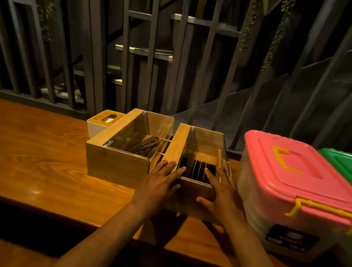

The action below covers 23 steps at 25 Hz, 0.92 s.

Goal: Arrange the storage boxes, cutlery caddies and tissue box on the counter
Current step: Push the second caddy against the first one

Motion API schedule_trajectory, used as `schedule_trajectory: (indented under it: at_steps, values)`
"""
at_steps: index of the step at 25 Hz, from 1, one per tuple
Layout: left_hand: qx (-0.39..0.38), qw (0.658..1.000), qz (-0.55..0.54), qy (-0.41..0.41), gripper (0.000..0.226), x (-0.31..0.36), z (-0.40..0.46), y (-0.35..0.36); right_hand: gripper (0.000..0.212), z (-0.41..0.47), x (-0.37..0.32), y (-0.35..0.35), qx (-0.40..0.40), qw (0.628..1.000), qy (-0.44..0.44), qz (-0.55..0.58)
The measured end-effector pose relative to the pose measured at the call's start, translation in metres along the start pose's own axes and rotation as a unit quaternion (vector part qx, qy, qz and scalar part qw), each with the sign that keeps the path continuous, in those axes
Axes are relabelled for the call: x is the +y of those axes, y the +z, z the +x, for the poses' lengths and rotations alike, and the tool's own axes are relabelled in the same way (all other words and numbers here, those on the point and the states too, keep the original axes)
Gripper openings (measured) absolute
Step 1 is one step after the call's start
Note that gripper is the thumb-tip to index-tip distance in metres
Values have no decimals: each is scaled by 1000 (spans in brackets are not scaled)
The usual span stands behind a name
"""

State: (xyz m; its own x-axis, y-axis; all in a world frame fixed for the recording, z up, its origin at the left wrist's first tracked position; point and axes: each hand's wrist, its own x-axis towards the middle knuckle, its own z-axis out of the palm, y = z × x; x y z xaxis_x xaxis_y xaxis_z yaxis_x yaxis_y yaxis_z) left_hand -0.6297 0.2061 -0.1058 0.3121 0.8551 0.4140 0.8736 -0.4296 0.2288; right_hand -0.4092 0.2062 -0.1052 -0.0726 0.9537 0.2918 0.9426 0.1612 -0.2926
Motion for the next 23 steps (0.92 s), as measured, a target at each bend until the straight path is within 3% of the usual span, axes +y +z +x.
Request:
schedule_trajectory:
  at_steps: [17, 23]
  values:
    - [-15, 1000, -2, -11, 52, -8, 27, 11, 91, 30, 10, 3, -23, 999, 10, -37]
    - [-41, 998, 52, -5, 59, 1, 24, -3, 101, 24, -11, -16, -84, 990, 38, -103]
